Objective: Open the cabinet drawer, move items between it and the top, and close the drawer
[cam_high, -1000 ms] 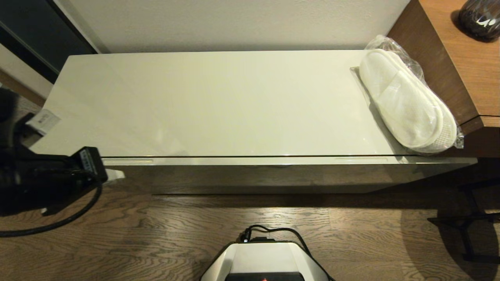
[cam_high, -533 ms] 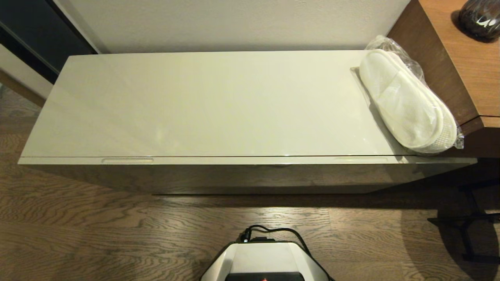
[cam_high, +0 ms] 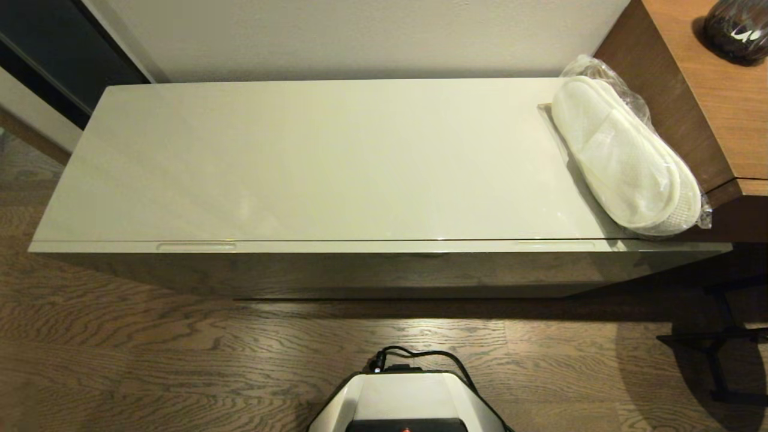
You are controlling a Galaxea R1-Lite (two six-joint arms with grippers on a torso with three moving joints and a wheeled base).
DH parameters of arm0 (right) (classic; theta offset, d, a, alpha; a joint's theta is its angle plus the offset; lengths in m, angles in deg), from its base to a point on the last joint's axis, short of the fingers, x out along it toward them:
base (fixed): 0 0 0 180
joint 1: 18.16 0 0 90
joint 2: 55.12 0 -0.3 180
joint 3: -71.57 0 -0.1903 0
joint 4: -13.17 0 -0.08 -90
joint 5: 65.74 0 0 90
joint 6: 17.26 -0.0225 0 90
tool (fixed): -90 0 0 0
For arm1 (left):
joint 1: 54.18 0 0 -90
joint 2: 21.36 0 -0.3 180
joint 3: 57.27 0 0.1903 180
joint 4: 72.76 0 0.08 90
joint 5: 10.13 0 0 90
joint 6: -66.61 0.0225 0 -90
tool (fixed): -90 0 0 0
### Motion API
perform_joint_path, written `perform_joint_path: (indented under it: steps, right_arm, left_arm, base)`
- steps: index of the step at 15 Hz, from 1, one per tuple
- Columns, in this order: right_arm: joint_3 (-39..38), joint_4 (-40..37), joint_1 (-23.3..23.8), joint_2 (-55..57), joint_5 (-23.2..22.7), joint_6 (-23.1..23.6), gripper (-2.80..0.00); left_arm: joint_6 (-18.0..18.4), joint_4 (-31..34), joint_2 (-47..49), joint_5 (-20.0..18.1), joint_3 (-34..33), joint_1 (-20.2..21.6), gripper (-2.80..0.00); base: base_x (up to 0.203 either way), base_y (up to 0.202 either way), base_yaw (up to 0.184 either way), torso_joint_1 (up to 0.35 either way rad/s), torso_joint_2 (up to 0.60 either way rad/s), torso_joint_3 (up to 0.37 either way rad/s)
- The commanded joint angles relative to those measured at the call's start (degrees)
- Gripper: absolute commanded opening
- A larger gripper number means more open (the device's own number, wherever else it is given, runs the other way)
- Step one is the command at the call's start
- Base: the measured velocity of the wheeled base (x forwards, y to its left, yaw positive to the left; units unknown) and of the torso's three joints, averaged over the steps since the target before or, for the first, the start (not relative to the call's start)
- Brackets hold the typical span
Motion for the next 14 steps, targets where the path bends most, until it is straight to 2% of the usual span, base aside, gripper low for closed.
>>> perform_joint_path:
  steps: [1,3,6,7,8,9,10,11,14]
  right_arm:
    - [-0.09,0.04,-0.01,0.09,-0.03,0.02,-2.8]
    - [-0.09,0.04,-0.01,0.09,-0.03,0.02,-2.8]
    - [-0.09,0.04,-0.01,0.01,-0.03,0.02,-2.8]
    - [-0.09,0.04,-0.01,0.01,-0.03,0.02,-2.8]
    - [-0.09,0.04,-0.01,0.01,-0.03,0.02,-2.8]
    - [-0.09,0.04,-0.01,0.01,-0.03,0.02,-2.8]
    - [-0.05,0.04,-0.01,0.01,-0.03,0.02,-2.8]
    - [0.0,0.04,-0.01,0.01,-0.03,0.02,-2.8]
    - [-0.09,0.04,-0.01,0.02,-0.03,0.02,-2.8]
  left_arm:
    - [3.3,3.16,-4.88,-7.04,-1.07,6.13,-2.8]
    - [4.47,5.71,-8.65,-7.82,-4.15,6.07,-2.8]
    - [6.14,6.27,-17.5,-9.06,-10.11,5.47,-2.8]
    - [6.57,6.56,-17.51,-14.29,-9.94,5.38,-2.8]
    - [6.94,6.78,-17.17,-17.32,-9.83,5.31,-2.8]
    - [6.88,5.31,-17.17,-17.89,-10.56,5.3,-2.8]
    - [6.77,-1.0,-17.19,-18.5,-12.6,5.3,-2.8]
    - [6.72,-10.99,-17.18,-18.83,-15.88,5.3,-2.8]
    - [6.63,-36.73,-17.18,-17.55,-29.61,5.3,-2.8]
  base:
    - [0.0,0.0,0.0,0.0,0.0,0.0]
    - [0.0,0.0,0.0,0.0,0.0,0.0]
    - [0.0,0.0,0.0,0.0,0.0,0.0]
    - [0.0,0.0,0.0,0.0,0.0,0.0]
    - [0.0,0.0,0.0,0.0,0.0,0.0]
    - [0.0,0.0,0.0,0.0,0.0,0.0]
    - [0.0,0.0,0.0,0.0,0.0,0.0]
    - [0.0,0.0,0.0,0.0,0.0,0.0]
    - [0.0,0.0,0.0,0.0,0.0,0.0]
